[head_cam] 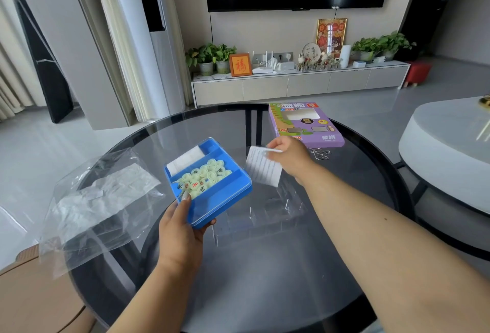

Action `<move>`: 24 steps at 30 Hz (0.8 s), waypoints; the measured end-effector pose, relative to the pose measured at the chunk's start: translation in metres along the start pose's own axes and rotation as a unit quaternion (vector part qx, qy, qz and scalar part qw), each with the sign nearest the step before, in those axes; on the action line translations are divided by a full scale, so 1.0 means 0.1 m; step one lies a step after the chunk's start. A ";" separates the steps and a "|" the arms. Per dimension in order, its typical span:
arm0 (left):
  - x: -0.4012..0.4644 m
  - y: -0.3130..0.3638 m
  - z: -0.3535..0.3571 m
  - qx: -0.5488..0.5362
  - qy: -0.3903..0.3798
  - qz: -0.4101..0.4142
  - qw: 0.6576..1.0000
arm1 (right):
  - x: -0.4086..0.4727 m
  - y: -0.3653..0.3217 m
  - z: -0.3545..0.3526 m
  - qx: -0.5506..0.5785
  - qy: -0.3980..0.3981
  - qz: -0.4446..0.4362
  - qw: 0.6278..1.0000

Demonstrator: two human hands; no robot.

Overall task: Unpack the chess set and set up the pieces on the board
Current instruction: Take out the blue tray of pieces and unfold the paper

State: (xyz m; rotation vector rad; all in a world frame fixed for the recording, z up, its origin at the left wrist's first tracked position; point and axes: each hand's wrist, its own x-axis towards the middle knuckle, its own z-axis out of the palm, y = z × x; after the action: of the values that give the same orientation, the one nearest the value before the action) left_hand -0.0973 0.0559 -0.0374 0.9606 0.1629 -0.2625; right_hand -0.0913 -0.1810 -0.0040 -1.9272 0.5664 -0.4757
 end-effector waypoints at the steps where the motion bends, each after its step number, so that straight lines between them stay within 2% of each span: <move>1: 0.00 0.00 0.00 -0.001 0.003 -0.002 1.000 | 0.03 0.02 -0.05 0.046 0.065 0.010 0.997; 4: 0.00 0.00 -0.01 -0.001 0.004 -0.003 1.000 | 0.14 0.18 -0.26 0.133 0.240 0.084 0.958; 6: 0.00 0.00 -0.01 -0.004 0.005 -0.005 1.000 | 0.18 0.33 -0.41 0.153 0.273 0.134 0.940; 10: -0.01 0.01 0.00 -0.006 0.003 -0.013 1.000 | 0.19 0.49 -0.55 0.203 0.242 0.258 0.913; 13: -0.02 0.01 0.01 -0.004 -0.002 -0.010 1.000 | 0.22 0.55 -0.50 0.194 0.223 0.298 0.907; 17: -0.02 0.01 0.00 -0.005 0.006 -0.010 1.000 | 0.27 0.61 -0.36 0.144 0.199 0.282 0.927; 24: -0.02 0.01 0.02 -0.002 0.009 -0.009 1.000 | 0.20 0.61 -0.38 0.043 0.178 0.191 0.964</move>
State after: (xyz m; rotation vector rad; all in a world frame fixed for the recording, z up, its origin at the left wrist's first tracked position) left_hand -0.0989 0.0557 -0.0349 0.9585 0.1888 -0.2703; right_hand -0.1068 -0.2428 -0.0427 -1.6032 1.1078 -0.5867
